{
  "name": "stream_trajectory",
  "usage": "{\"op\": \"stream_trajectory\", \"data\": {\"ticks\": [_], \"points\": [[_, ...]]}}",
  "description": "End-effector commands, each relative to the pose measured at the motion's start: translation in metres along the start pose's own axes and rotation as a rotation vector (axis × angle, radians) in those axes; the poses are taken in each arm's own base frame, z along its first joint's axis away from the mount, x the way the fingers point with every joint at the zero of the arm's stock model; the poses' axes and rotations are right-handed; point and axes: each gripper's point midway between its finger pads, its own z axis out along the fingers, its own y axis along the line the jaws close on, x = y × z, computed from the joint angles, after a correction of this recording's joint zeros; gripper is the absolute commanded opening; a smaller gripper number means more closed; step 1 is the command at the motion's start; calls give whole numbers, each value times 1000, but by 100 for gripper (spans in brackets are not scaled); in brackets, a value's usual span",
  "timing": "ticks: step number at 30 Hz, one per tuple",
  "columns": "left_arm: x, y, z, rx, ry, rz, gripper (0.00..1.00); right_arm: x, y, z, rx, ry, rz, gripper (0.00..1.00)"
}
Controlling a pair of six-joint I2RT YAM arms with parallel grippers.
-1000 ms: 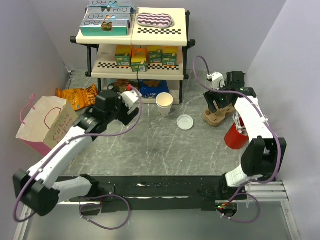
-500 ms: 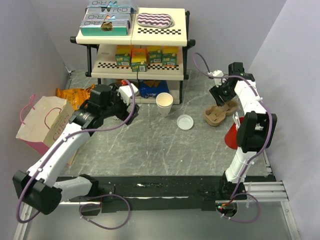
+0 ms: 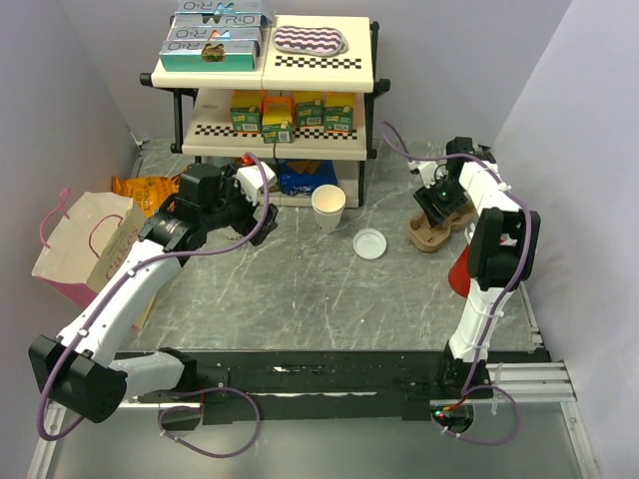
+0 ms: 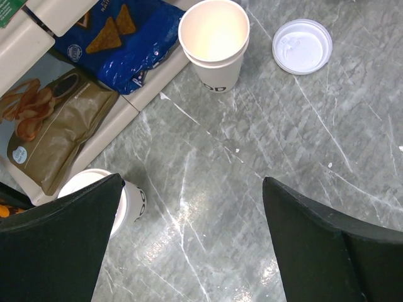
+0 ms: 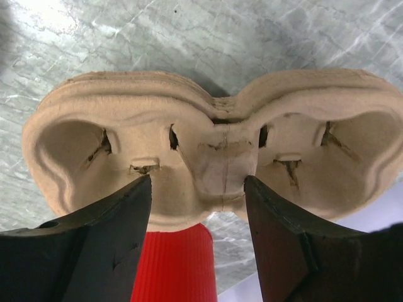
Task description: Pack the takeout coffee
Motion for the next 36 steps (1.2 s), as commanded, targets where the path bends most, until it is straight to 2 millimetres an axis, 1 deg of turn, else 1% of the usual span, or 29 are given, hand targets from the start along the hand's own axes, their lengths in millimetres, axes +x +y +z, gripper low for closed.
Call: {"op": "stream_trajectory", "data": {"ticks": [1,7,8,9,13,19,21,26,29,32,33,36], "points": [[-26,2,-5,8,-73,10,99,0,-8,-12,23,0,-13,67],[-26,1,-2,23,-72,4,98,-1,-16,-7,28,7,-15,67],[-26,1,-2,23,-72,4,98,-1,-17,-3,22,13,-10,67],[-27,2,-1,23,-73,5,98,-4,-20,-4,25,4,-9,67],[-27,2,1,26,-71,5,98,-3,-26,-2,22,7,2,65],[-27,2,3,33,-72,-4,97,-3,-25,0,8,1,-8,59],[-28,3,3,30,-76,-3,97,-2,-26,0,6,-2,-8,56],[-26,2,3,35,-73,-4,97,-9,-26,-9,11,-36,-17,45],[-26,1,4,37,-75,-7,97,-7,-25,-10,5,-36,-18,38],[-28,2,3,34,-80,-3,96,-9,-25,-16,23,-45,-18,36],[-28,3,3,31,-79,0,96,-10,-28,-19,40,-54,-19,36],[-29,2,2,32,-84,5,97,-14,-33,-32,84,-81,-15,35]]}}
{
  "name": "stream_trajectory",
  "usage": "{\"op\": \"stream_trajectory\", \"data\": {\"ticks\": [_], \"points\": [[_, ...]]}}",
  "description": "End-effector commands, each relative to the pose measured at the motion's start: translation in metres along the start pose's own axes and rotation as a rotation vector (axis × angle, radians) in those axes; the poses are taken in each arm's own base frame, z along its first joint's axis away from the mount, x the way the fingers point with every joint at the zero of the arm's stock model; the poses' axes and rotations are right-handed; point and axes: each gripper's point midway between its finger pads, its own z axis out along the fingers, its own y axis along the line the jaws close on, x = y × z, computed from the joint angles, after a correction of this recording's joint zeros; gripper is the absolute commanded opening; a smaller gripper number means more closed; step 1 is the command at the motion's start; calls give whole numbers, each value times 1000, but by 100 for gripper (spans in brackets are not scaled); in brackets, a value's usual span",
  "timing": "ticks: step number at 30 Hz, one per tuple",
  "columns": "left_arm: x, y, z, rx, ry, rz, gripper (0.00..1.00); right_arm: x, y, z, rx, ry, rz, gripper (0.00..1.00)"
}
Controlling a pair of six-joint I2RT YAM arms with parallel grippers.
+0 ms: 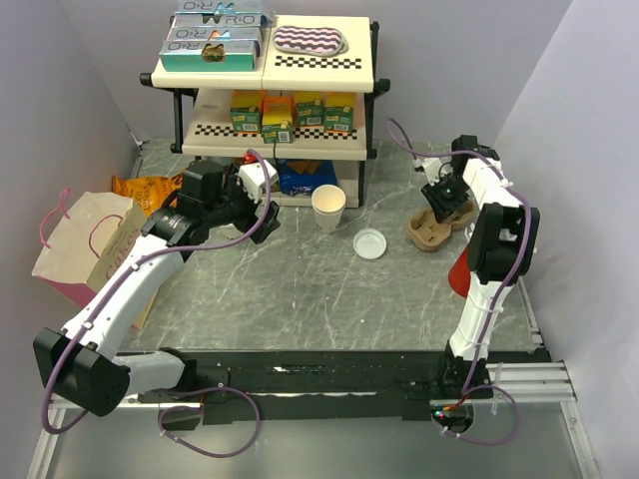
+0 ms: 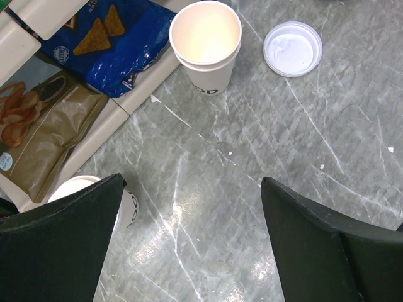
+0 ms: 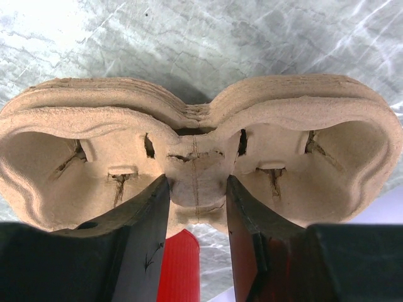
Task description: Pack the takeout coffee
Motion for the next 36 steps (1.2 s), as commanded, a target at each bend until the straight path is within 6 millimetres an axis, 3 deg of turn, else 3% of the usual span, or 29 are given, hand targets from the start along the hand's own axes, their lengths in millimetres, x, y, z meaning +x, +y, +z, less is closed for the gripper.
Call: {"op": "stream_trajectory", "data": {"ticks": [1,8,9,10,11,16,20,21,23,24,25,26,27,30,31,33,36], "points": [[-29,3,-6,-5,-86,27,97,-18,-15,-47,112,-95,-23,35],[-35,3,-6,2,-98,34,98,-24,-13,-65,136,-140,-8,33],[-35,3,-6,5,-99,34,98,-23,-10,-62,106,-141,-13,33],[-36,2,-6,12,-103,33,98,-23,5,-63,16,-141,-16,33],[-36,1,-6,17,-104,33,98,-21,5,-60,10,-125,-8,33],[-36,-2,-8,36,-105,37,98,-18,-1,-57,-1,-104,12,32],[-35,-6,-9,48,-104,42,98,-6,-23,-58,162,-25,-43,27],[-35,-5,-8,48,-105,43,98,-11,-32,-66,213,-53,-56,29],[-34,-5,-8,45,-104,39,98,-15,-32,-70,218,-78,-49,30],[-35,-4,-7,44,-105,40,98,-20,-12,-69,110,-130,-38,28],[-36,-5,-8,45,-106,39,98,-30,-5,-79,52,-186,-37,25],[-35,-4,-6,47,-104,39,98,-31,5,-79,-5,-198,-33,17],[-35,-4,-6,48,-105,40,98,-31,-2,-77,29,-186,16,0],[-37,-5,-5,53,-107,35,98,-28,-10,-67,50,-159,104,0],[-38,-5,-6,53,-110,37,98,-37,-4,-74,-5,-209,134,0],[-38,-5,-6,55,-108,37,98,-36,-1,-77,-93,-240,216,0],[-37,-6,-6,57,-107,34,98,-37,-8,-84,-53,-234,228,0]]}}
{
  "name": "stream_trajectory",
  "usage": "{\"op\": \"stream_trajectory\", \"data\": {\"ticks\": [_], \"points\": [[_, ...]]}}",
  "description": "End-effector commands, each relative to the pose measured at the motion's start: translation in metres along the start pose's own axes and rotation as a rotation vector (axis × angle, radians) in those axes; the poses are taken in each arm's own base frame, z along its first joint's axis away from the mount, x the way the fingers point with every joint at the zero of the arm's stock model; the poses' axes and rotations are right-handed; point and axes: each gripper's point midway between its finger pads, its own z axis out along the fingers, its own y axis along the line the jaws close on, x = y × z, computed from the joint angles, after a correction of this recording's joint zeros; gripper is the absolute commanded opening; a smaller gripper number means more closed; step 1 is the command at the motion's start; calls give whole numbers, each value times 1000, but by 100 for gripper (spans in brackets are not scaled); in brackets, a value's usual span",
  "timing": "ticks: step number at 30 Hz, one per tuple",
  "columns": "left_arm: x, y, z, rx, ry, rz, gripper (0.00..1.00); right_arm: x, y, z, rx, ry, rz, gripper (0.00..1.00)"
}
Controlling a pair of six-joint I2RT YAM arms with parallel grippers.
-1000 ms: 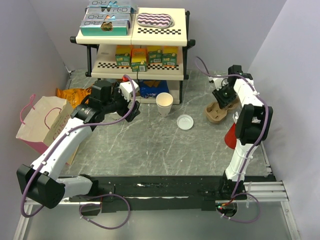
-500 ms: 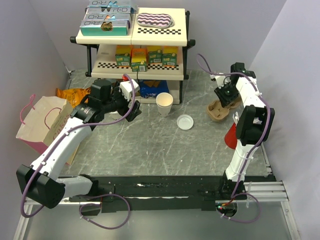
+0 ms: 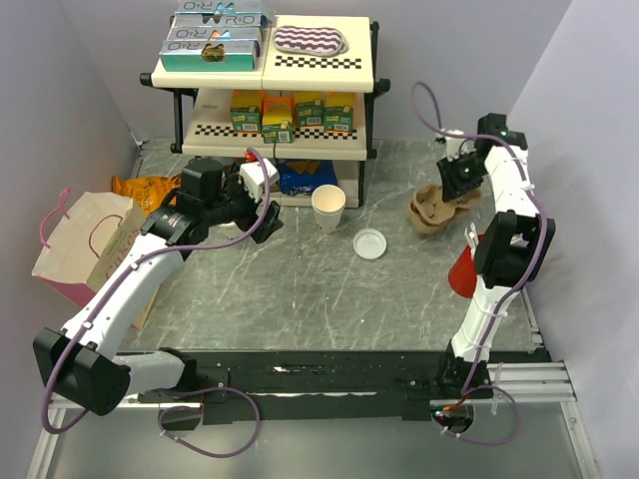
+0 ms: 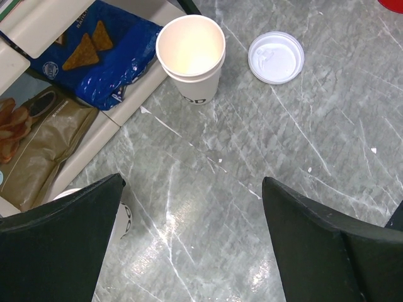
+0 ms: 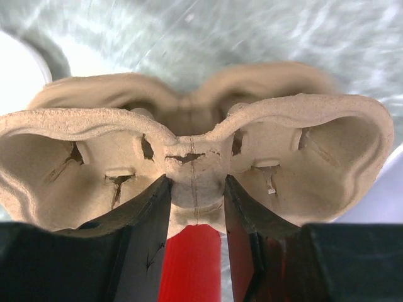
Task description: Pack the takeout coffee
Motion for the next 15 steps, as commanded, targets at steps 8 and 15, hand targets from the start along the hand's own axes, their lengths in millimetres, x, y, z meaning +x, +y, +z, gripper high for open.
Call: {"op": "stream_trajectory", "data": {"ticks": [8,15], "points": [[-25,1,-1,15,-74,22,98,-6,14,-16,80,-38,-48,0],[-32,3,-8,0,-79,34,99,-24,28,-29,43,-111,-41,0]]}}
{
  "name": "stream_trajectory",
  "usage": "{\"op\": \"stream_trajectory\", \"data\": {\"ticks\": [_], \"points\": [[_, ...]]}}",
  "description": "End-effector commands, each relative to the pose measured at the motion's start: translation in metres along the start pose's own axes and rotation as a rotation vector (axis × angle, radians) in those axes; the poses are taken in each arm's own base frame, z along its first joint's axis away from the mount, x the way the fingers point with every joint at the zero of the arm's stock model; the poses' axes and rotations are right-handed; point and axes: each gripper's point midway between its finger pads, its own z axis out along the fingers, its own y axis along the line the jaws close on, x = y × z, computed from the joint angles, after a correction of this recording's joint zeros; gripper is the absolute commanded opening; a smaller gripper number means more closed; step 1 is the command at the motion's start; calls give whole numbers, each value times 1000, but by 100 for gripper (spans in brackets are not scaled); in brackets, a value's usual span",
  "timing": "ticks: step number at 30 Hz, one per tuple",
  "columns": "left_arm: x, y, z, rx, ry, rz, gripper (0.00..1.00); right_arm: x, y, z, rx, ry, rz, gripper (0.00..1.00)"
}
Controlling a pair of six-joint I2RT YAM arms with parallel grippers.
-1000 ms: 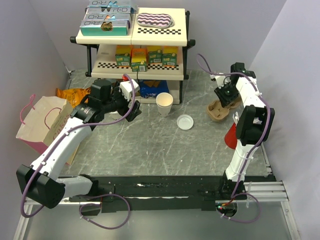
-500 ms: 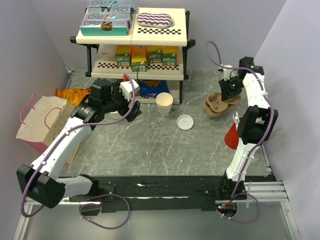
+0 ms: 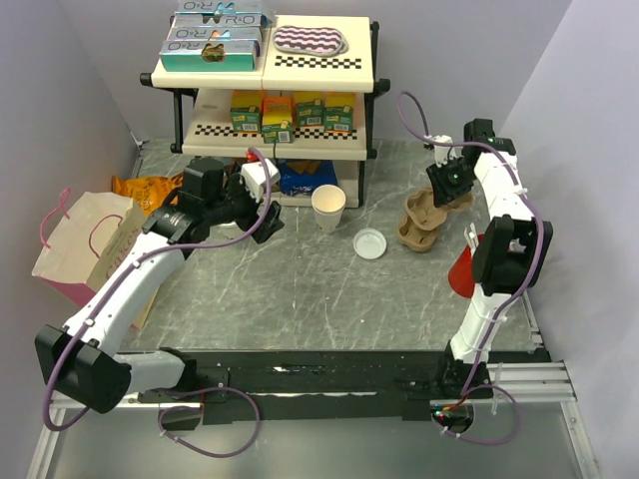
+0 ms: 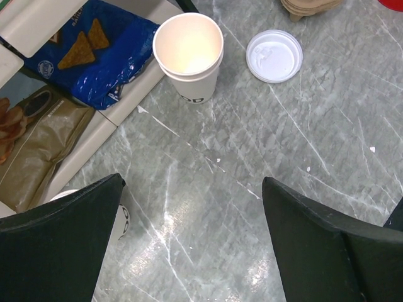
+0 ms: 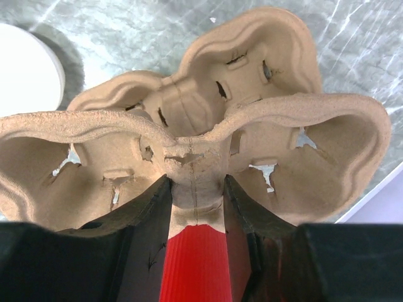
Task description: Pack the takeout coffee
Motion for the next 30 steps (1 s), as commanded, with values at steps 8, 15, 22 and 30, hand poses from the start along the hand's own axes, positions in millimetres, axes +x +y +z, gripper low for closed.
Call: {"op": "stream_trajectory", "data": {"ticks": [8,15,22,30], "points": [[-71,90,-88,-472,-103,-7,99,-35,56,-84,29,-315,-110,0],[-83,163,-192,-877,-37,-80,99,-47,109,-111,-140,-481,4,0],[-60,208,-315,-1338,156,-94,99,-52,137,-118,-195,-501,23,0],[27,202,-385,-1435,540,-350,94,-47,157,-117,-326,-454,65,0]]}}
